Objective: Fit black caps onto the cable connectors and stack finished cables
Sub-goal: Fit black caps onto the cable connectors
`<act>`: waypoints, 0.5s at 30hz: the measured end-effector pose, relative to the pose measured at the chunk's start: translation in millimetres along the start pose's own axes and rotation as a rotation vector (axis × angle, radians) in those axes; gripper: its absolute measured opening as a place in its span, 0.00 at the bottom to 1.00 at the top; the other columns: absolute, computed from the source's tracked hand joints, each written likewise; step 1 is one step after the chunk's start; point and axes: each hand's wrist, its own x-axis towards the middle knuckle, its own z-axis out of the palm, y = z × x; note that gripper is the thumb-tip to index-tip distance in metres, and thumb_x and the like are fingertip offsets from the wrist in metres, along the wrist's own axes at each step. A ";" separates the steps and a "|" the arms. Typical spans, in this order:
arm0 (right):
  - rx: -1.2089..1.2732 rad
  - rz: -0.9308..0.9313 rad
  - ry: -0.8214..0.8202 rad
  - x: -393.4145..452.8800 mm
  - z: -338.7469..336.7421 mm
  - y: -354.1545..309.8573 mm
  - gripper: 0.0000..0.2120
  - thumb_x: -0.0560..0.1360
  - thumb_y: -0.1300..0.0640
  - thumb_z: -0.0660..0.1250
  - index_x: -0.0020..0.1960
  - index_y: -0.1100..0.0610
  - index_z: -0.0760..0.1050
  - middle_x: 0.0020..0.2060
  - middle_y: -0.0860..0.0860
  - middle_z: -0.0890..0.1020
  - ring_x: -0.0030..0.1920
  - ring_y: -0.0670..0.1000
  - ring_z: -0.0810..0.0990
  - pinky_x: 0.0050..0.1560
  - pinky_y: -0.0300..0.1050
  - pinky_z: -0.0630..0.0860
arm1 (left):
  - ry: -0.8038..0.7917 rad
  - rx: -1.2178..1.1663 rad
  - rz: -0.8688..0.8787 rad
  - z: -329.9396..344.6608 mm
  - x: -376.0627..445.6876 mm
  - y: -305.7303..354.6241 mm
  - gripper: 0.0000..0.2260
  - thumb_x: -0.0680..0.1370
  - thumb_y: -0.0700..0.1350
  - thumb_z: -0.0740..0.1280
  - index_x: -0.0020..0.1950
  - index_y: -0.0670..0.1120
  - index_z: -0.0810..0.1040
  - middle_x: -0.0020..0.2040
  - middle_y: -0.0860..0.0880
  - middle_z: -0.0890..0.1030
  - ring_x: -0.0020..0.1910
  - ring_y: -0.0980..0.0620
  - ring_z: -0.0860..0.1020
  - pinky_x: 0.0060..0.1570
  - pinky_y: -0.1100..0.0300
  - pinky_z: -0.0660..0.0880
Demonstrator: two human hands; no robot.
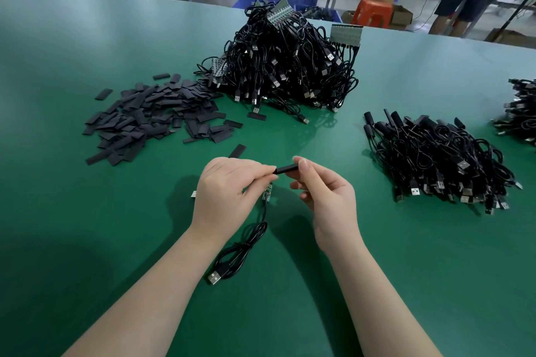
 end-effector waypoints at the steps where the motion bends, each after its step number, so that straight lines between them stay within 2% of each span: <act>1: 0.005 0.002 -0.004 0.0 0.4 0.1 0.10 0.67 0.43 0.73 0.45 0.45 0.87 0.43 0.48 0.87 0.38 0.43 0.82 0.41 0.39 0.73 | 0.003 0.002 -0.001 0.3 -0.2 -0.1 0.05 0.75 0.44 0.72 0.45 0.43 0.86 0.40 0.51 0.85 0.40 0.50 0.83 0.42 0.48 0.76; 5: 0.013 -0.011 -0.008 -0.6 0.3 -0.5 0.10 0.67 0.44 0.72 0.44 0.45 0.87 0.41 0.47 0.87 0.38 0.43 0.81 0.41 0.38 0.73 | -0.001 -0.007 -0.011 0.7 -0.7 1.4 0.05 0.74 0.44 0.73 0.45 0.43 0.86 0.40 0.51 0.85 0.41 0.52 0.82 0.42 0.49 0.76; 8: 0.027 -0.099 0.031 -1.2 1.6 2.1 0.04 0.73 0.53 0.73 0.46 0.46 0.86 0.42 0.48 0.87 0.39 0.42 0.83 0.39 0.32 0.75 | -0.026 0.008 -0.077 0.6 -0.1 5.2 0.04 0.74 0.44 0.74 0.45 0.45 0.86 0.40 0.53 0.85 0.42 0.55 0.82 0.45 0.51 0.77; 12: -0.038 -0.224 0.100 -3.6 6.6 7.4 0.13 0.76 0.59 0.72 0.54 0.42 0.82 0.44 0.44 0.87 0.44 0.42 0.82 0.49 0.36 0.79 | -0.062 0.013 -0.125 0.4 0.8 11.0 0.05 0.74 0.46 0.72 0.45 0.45 0.86 0.40 0.54 0.85 0.42 0.57 0.81 0.48 0.53 0.75; 15: -0.096 -0.290 0.126 -3.8 7.7 10.1 0.16 0.77 0.60 0.71 0.56 0.40 0.79 0.44 0.42 0.86 0.44 0.40 0.81 0.49 0.36 0.79 | -0.066 -0.010 -0.142 -0.2 1.6 13.2 0.08 0.75 0.49 0.69 0.45 0.46 0.86 0.38 0.54 0.84 0.43 0.59 0.79 0.47 0.53 0.74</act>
